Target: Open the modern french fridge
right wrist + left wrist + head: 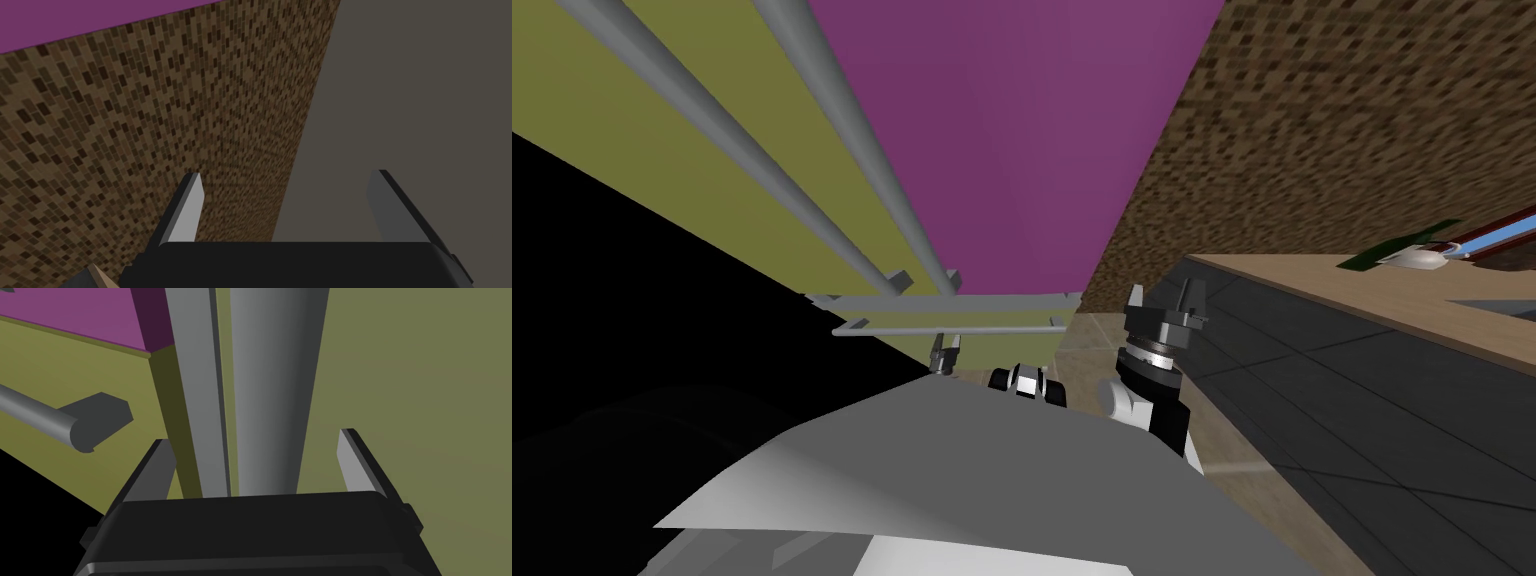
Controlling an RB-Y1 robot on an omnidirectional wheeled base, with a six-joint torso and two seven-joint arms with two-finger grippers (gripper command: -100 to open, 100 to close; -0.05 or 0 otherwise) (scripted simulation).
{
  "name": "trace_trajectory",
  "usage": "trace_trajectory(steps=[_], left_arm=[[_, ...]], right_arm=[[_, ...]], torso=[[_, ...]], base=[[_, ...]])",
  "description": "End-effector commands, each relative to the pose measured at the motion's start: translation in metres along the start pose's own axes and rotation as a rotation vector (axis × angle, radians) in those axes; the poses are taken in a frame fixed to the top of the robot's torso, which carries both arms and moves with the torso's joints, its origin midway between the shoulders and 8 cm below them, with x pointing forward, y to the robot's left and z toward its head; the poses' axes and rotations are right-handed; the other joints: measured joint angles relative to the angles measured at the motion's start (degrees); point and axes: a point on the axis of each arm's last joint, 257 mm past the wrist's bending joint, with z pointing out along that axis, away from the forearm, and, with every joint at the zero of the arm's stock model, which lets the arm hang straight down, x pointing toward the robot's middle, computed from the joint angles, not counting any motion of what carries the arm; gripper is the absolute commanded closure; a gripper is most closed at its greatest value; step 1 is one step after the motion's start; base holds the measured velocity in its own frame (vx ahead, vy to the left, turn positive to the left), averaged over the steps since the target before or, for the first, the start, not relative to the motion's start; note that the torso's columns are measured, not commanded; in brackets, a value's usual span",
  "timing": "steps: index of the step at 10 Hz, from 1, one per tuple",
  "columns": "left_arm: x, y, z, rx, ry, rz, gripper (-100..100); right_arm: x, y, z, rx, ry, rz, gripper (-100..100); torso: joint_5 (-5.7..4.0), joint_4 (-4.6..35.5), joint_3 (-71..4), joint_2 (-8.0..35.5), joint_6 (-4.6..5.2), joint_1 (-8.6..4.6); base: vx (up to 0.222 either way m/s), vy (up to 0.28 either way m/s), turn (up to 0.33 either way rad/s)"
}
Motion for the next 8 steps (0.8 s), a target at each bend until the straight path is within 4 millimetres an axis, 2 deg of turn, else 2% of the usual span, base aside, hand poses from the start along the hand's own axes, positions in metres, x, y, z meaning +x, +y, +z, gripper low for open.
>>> trace_trajectory(steps=[1,3,4,5,8], left_arm=[[-0.009,-0.005,0.01,-0.002,0.0,0.002,-100],[-0.015,-0.011,0.019,-0.002,0.001,0.003,-100],[-0.013,-0.01,0.015,0.0,0.001,0.003,-100],[-0.009,-0.005,0.01,-0.002,0.0,0.002,100],[0.002,0.003,-0.004,-0.003,-0.001,-0.002,100]], right_arm=[[0.0,0.0,0.0,0.0,0.0,0.0,0],[0.0,0.0,0.0,0.0,0.0,0.0,0],[0.0,0.0,0.0,0.0,0.0,0.0,0],[0.0,0.0,0.0,0.0,0.0,0.0,0],[0.0,0.0,0.0,0.0,0.0,0.0,0]], torso=[[-0.04,0.0,0.0,-0.1,0.0,-0.12],[-0.06,0.0,0.0,0.0,0.0,-0.19],[-0.05,0.0,0.0,0.0,0.0,-0.16],[-0.03,0.0,0.0,0.0,0.0,-0.12],[0.1,-0.1,0.3,0.4,-0.19,-0.27]], base=[[0.032,-0.033,-0.001],[0.02,-0.026,0.025],[0.003,-0.01,0.013],[-0.013,0.015,-0.043],[-0.021,0.034,-0.025]])
